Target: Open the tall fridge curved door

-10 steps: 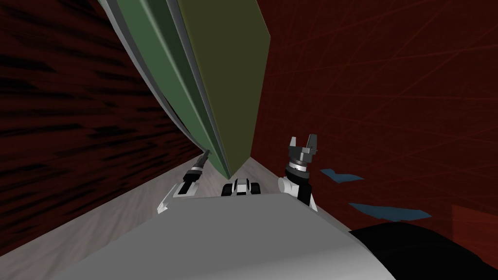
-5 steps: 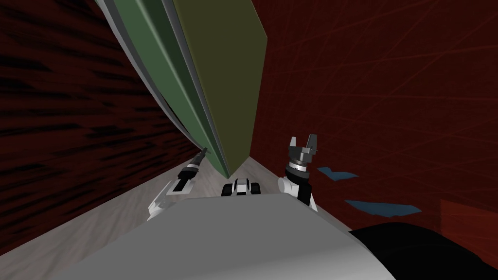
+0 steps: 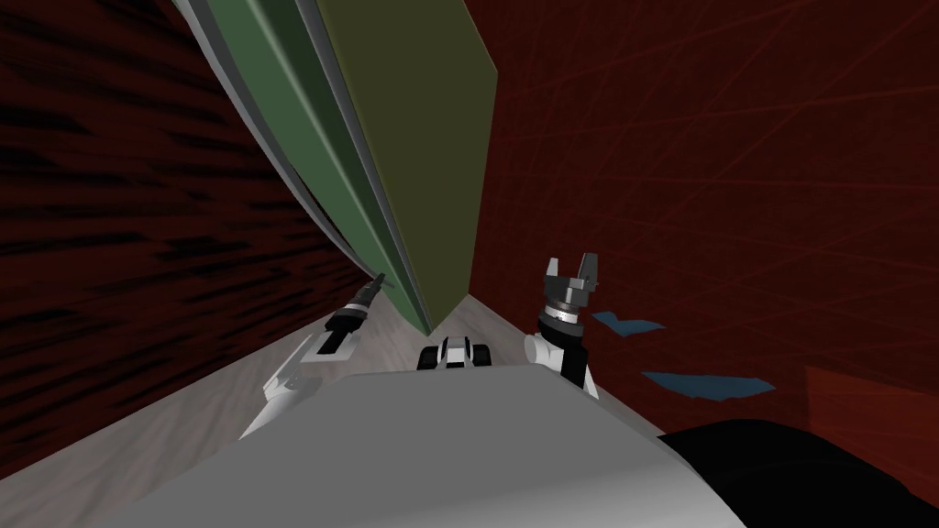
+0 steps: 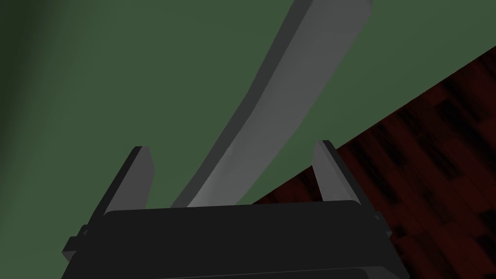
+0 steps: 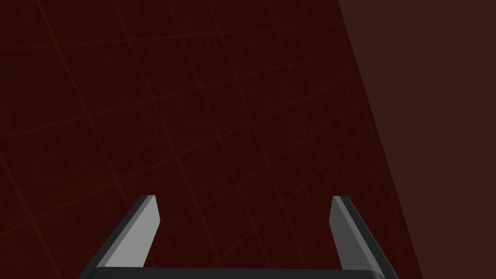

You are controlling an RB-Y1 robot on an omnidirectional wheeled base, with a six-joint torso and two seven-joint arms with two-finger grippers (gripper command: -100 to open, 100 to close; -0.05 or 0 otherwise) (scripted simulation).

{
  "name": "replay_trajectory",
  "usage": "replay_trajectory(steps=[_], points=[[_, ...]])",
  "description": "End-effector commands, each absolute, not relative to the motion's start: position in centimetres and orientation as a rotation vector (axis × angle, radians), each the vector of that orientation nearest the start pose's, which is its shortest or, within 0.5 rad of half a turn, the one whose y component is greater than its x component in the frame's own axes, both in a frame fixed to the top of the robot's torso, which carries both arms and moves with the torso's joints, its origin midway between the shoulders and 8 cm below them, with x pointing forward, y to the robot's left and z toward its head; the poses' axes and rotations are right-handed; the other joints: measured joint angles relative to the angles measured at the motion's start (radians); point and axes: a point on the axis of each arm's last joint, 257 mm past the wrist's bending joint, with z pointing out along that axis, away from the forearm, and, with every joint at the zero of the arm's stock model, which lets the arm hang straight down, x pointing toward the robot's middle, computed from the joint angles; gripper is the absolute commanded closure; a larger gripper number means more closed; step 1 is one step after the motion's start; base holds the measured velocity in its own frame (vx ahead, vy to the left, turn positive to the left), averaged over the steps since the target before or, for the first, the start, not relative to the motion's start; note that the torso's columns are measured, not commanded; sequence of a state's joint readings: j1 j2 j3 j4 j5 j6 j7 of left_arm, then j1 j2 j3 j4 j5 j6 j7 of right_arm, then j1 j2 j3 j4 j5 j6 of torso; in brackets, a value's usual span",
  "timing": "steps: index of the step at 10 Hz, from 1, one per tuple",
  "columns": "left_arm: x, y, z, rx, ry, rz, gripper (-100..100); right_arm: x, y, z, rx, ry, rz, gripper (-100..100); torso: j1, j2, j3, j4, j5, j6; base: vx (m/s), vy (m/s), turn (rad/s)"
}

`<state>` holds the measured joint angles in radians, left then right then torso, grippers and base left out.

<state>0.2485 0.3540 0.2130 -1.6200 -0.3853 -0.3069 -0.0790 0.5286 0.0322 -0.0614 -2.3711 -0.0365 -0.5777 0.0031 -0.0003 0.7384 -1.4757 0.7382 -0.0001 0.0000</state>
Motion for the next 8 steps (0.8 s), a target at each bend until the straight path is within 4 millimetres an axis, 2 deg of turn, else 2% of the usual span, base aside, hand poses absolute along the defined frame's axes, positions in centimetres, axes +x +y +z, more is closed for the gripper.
replay_trajectory(steps=[1, 6, 7, 8], points=[[46.0, 42.7, -19.1, -0.549, 1.386, -0.485, -100, 30.2, -30.1, 7.0, 0.571, 0.466, 1.277, 0, 0.000, 0.000, 0.000, 0.000, 0.000, 0.000, -0.027, -0.038, -0.017], [46.5, 44.7, -16.6, -0.546, 1.390, -0.409, -100, 30.2, -30.1, 7.0, 0.571, 0.466, 1.277, 0, 0.000, -0.001, 0.000, 0.000, 0.000, 0.000, -0.025, -0.032, -0.015], [46.5, 44.4, -16.9, -0.543, 1.390, -0.419, -100, 30.2, -30.1, 7.0, 0.571, 0.466, 1.277, 0, 0.000, 0.000, 0.000, 0.000, 0.000, 0.000, -0.011, -0.017, -0.001], [46.7, 45.1, -16.0, -0.552, 1.387, -0.408, -100, 30.2, -30.1, 7.0, 0.571, 0.466, 1.276, 0, 0.001, -0.001, -0.001, 0.000, 0.000, 0.000, 0.081, 0.008, -0.078]])
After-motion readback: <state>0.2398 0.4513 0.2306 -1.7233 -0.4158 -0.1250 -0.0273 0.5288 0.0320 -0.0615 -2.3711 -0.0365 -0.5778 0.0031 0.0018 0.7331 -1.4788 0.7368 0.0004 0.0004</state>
